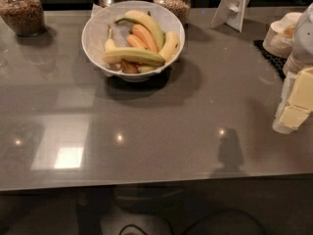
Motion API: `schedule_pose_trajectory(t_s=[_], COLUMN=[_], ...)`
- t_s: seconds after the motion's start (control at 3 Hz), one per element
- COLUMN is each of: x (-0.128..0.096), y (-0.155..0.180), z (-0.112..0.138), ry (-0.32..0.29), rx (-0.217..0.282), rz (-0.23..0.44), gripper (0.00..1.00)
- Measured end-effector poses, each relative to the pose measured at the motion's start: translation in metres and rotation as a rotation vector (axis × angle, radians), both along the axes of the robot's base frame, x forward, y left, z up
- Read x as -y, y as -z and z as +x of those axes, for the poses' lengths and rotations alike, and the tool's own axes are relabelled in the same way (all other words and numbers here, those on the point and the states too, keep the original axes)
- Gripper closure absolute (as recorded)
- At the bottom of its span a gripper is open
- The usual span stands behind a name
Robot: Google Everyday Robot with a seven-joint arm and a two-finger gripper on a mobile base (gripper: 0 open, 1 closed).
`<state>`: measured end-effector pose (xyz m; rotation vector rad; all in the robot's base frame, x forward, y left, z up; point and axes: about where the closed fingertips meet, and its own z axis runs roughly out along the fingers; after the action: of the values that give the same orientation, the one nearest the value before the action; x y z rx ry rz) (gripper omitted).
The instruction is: Pick banana from white bowl
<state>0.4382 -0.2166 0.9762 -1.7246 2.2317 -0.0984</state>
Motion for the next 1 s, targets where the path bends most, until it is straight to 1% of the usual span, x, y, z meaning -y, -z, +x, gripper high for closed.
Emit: schedule_pose_trajectory(t_s=[0.33, 0.67, 1.0], x=[-0.001, -0.021, -0.067], y=[-0.002, -0.002, -0.004], z=[0.002, 0.021, 0.061], ry=[-0.001, -0.046, -0.133], rx=[0.011, 0.064, 0.146], rz=[0.004, 0.053, 0.15], gripper=[0.0, 0.0, 0.0])
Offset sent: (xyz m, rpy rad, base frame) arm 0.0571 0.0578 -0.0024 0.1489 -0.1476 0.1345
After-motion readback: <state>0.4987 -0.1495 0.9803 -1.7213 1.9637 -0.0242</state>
